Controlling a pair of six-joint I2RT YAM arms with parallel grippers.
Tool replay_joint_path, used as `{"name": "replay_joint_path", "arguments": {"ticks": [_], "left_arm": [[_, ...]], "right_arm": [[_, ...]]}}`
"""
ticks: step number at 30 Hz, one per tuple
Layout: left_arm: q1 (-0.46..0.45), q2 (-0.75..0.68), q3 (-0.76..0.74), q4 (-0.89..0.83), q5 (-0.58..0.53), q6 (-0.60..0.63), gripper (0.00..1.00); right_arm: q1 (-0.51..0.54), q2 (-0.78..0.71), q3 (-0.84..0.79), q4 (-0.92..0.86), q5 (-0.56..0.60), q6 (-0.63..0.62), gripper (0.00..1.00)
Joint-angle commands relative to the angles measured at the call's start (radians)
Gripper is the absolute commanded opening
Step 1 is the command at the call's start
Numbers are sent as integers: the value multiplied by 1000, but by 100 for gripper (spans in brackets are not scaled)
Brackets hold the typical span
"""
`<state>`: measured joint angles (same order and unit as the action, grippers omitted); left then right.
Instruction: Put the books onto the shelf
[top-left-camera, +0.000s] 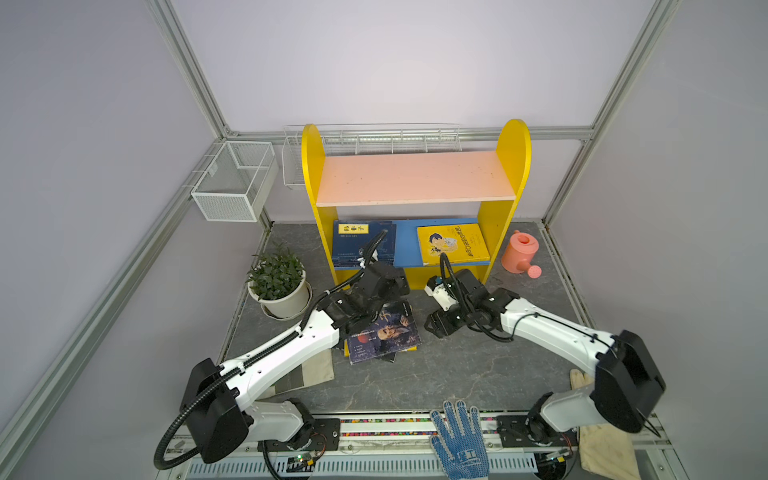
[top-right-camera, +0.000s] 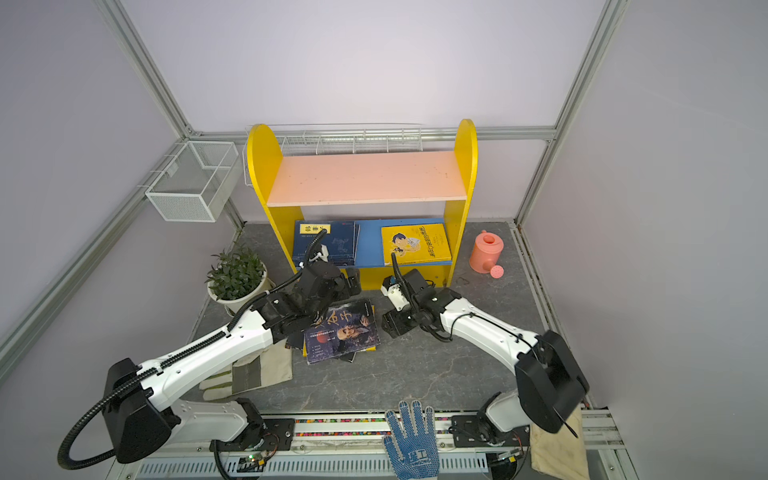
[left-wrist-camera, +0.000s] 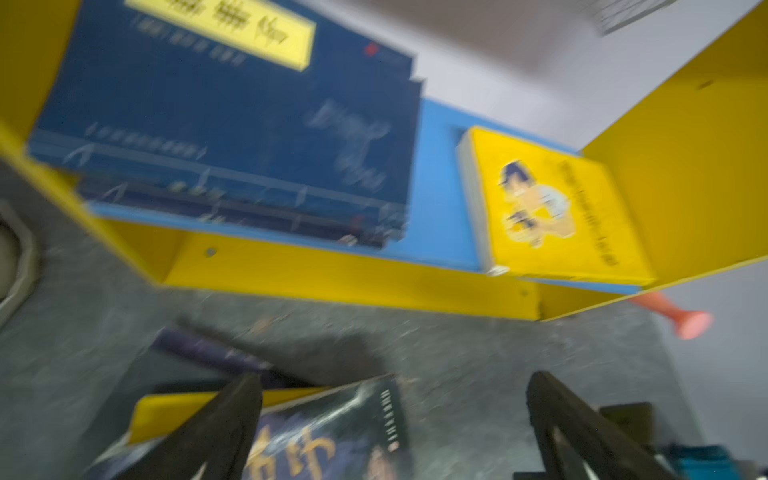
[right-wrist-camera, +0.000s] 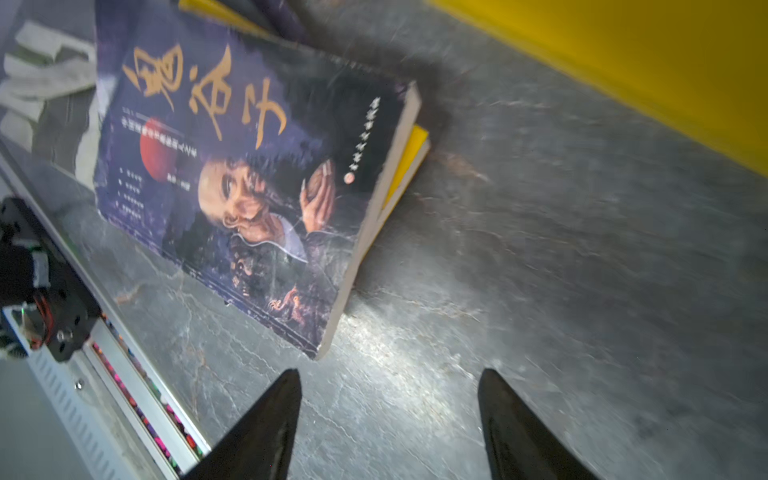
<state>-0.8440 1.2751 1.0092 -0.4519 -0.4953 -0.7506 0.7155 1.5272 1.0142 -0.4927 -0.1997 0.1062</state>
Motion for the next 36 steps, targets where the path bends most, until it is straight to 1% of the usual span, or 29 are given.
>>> {"name": "replay_joint_path", "arguments": {"ticks": [1, 4, 7, 8, 10, 11, 12, 13, 17, 19, 24, 27, 31, 33, 36], "left_arm": [[12, -73, -85, -219, -74, -99, 100], [14, -162, -167, -330, -63, -133, 100], [38, -264, -247, -389, -39, -168, 100], [51, -296, -275, -390, -25, -183, 100], [100, -374, -357, -344, 50, -199, 100], [122, -401, -395, -311, 85, -203, 98], [145, -426, -434, -272, 128, -199, 94], [162, -442, -463, -239, 161, -189, 93], [183, -438, -478, -171, 222, -90, 93], [183, -408, -480, -121, 268, -40, 93], [184, -319, -469, -46, 364, 34, 90], [184, -272, -455, -33, 397, 60, 88], [184, -246, -445, -49, 414, 56, 86], [184, -249, -440, -57, 417, 75, 85], [184, -270, -422, -89, 381, 75, 85]], "right_arm": [[22, 76, 52, -21, -121, -112, 70], [28, 151, 69, -16, -165, -125, 70], [29, 211, 90, -16, -210, -127, 70], [28, 225, 97, -15, -223, -128, 70], [28, 252, 111, -20, -253, -129, 70], [27, 264, 118, -22, -265, -128, 70], [28, 276, 126, -28, -278, -128, 70], [27, 287, 133, -33, -292, -129, 70], [27, 305, 138, -30, -317, -115, 69], [28, 310, 138, -30, -321, -111, 69], [28, 315, 135, -21, -310, -91, 68], [28, 316, 133, -14, -307, -82, 68], [28, 315, 134, -24, -294, -85, 68], [28, 315, 129, -21, -294, -88, 68], [28, 320, 124, -23, -294, -88, 68]]}}
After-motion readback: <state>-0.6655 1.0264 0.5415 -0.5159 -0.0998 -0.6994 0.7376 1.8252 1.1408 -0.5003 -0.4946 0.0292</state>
